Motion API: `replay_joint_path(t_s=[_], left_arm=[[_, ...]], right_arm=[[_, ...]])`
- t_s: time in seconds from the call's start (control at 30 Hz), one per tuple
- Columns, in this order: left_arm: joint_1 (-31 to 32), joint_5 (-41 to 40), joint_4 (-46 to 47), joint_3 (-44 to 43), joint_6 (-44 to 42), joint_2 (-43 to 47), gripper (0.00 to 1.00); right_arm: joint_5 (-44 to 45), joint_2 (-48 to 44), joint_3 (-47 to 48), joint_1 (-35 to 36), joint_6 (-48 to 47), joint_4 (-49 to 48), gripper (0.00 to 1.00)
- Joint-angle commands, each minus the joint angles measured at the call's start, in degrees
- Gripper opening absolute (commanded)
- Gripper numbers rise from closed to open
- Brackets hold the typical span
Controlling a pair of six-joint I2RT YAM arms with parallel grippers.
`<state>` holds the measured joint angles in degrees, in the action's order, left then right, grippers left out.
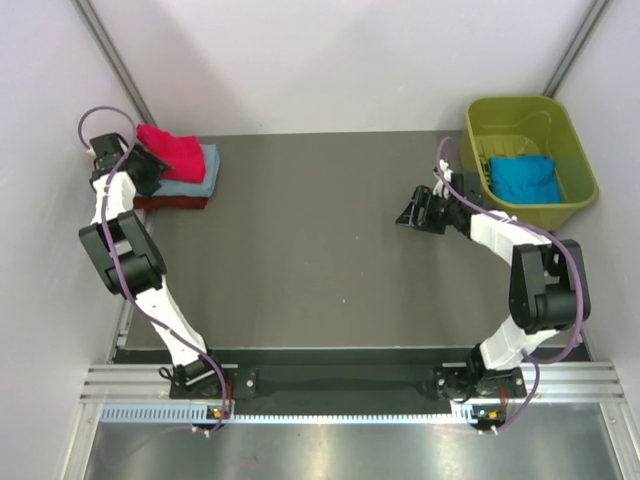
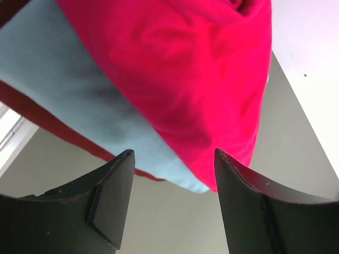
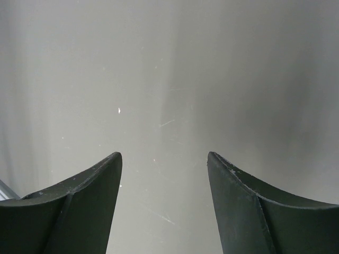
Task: Fold and stack the t-shirts
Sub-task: Neatly place the folded tshirt to the corner
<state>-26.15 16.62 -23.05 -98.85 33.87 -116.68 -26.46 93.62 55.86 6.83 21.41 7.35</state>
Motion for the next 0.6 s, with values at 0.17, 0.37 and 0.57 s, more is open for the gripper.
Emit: replay_joint_path(t_s=[0.17,0.37,0.57], left_arm=[[-0.13,-2.12,3.71,-5.92,-1.44,-2.14,0.62],[-0.13,-1.59,4.33,-5.92,-0.82,-2.58,0.57],[-0.04,-1.68,4.85,-6.62,-1.26,-3.81,0.49]], right_arm=[[0.62,-4.59,-1.45,-1.29,-1.9,-0.94,0.66],[0.97,-4.85,-1.89,-1.73,-1.98,-1.03,0.67],[1.06,-4.5,-1.36,-1.73,-2.07,-0.85,0.67]])
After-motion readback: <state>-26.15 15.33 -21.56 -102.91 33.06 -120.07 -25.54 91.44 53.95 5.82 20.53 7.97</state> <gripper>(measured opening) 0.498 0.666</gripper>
